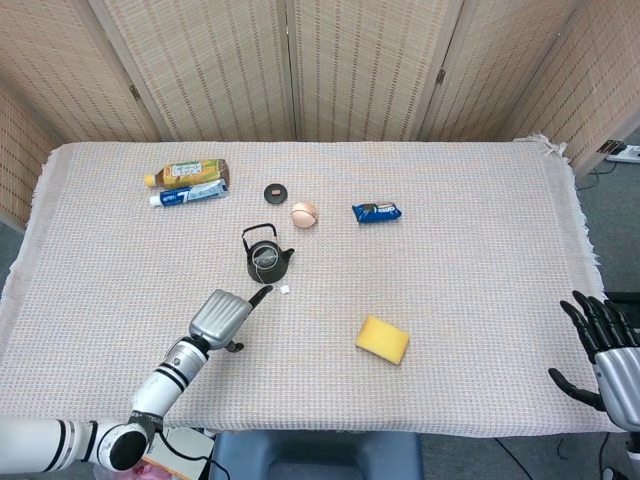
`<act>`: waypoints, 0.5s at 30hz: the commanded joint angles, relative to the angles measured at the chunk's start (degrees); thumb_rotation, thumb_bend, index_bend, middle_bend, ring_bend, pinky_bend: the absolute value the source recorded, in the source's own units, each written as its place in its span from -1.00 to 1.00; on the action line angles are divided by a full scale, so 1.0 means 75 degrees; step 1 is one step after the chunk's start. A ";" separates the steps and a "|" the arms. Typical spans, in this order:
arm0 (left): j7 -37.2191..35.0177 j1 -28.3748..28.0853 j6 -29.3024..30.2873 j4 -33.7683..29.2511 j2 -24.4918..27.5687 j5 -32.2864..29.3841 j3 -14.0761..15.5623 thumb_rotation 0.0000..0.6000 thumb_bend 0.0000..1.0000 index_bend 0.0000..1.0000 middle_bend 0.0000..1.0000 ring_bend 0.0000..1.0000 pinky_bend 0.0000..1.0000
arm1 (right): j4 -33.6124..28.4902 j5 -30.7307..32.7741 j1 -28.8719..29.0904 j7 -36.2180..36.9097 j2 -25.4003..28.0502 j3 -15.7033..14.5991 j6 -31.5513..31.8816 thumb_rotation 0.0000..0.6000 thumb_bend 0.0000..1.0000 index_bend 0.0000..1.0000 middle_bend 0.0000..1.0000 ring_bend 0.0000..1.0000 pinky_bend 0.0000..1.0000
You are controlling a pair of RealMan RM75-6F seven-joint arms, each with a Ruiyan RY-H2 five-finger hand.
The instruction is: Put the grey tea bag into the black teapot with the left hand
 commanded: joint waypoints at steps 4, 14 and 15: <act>-0.0511 -0.0003 -0.0347 -0.0662 0.0743 -0.0111 -0.0219 1.00 -0.67 -1.00 1.00 0.80 1.00 | -0.0019 -0.0034 0.0008 -0.0002 0.0005 -0.0011 -0.0010 1.00 -0.73 -1.00 -1.00 -1.00 -1.00; -0.2639 -0.0469 -0.2463 0.0066 0.1444 -0.0440 -0.0953 1.00 0.14 -1.00 1.00 0.98 1.00 | -0.0058 0.0092 0.0060 -0.0083 -0.0008 0.0015 -0.0177 1.00 -0.72 -1.00 -1.00 -1.00 -1.00; -0.2781 -0.0572 -0.2717 0.0198 0.1479 -0.0559 -0.0994 1.00 0.16 -1.00 1.00 0.98 1.00 | -0.0063 0.0109 0.0068 -0.0093 -0.0010 0.0021 -0.0197 1.00 -0.73 -1.00 -1.00 -1.00 -1.00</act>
